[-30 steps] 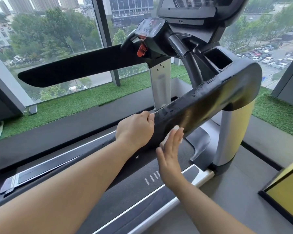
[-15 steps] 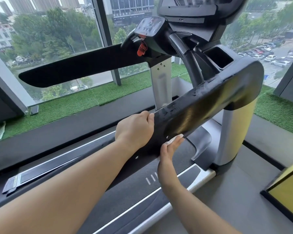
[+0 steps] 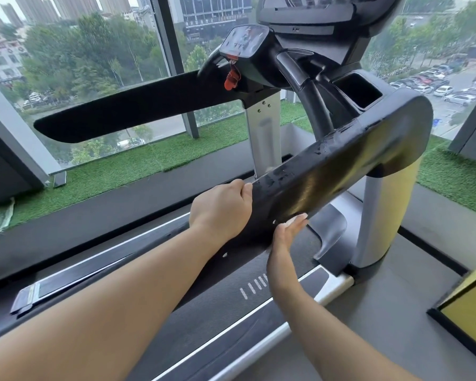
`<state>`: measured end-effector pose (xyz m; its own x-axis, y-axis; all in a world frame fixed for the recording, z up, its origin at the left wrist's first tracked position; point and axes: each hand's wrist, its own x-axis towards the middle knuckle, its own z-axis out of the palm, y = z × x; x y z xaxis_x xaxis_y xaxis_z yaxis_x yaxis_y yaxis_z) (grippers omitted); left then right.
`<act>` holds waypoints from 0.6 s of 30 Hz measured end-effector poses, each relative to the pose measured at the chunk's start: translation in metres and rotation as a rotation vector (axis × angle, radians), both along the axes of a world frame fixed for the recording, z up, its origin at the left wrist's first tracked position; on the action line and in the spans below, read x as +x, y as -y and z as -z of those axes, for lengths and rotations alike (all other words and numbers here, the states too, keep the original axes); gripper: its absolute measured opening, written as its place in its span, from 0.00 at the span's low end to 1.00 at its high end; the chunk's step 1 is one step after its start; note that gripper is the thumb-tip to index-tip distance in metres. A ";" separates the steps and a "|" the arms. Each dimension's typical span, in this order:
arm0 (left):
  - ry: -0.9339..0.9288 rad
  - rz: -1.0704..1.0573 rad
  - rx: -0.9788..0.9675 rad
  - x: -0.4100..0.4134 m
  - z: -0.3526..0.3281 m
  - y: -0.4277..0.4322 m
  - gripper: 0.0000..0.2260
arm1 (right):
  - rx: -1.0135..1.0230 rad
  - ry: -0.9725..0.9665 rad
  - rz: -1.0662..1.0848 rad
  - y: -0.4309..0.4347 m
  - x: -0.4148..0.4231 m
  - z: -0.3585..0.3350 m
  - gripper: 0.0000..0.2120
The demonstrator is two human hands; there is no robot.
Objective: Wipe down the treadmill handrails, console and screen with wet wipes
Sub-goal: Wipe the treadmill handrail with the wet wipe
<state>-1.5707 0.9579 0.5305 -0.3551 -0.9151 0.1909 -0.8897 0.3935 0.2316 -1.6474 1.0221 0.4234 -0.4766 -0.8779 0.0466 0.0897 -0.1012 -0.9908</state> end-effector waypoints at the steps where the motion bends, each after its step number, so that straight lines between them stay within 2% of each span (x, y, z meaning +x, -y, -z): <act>1: -0.002 0.003 0.001 0.000 0.000 0.000 0.16 | -0.016 -0.028 0.040 0.008 -0.012 -0.004 0.29; 5: -0.011 0.001 0.007 0.000 0.000 0.000 0.16 | -0.039 -0.221 0.166 0.029 -0.038 -0.018 0.31; 8: -0.020 -0.003 0.006 -0.001 -0.001 0.000 0.15 | -0.122 -0.579 0.046 0.010 -0.006 -0.002 0.33; 11: -0.014 -0.003 0.003 -0.001 -0.001 -0.001 0.15 | -0.148 -0.789 -0.042 -0.001 0.002 0.017 0.31; 13: -0.013 0.004 0.004 0.000 -0.001 -0.001 0.16 | -0.126 -0.841 -0.010 0.006 -0.014 0.012 0.32; 18: -0.004 0.007 0.014 0.000 -0.001 -0.001 0.17 | -0.057 -0.685 0.080 0.023 -0.030 -0.018 0.33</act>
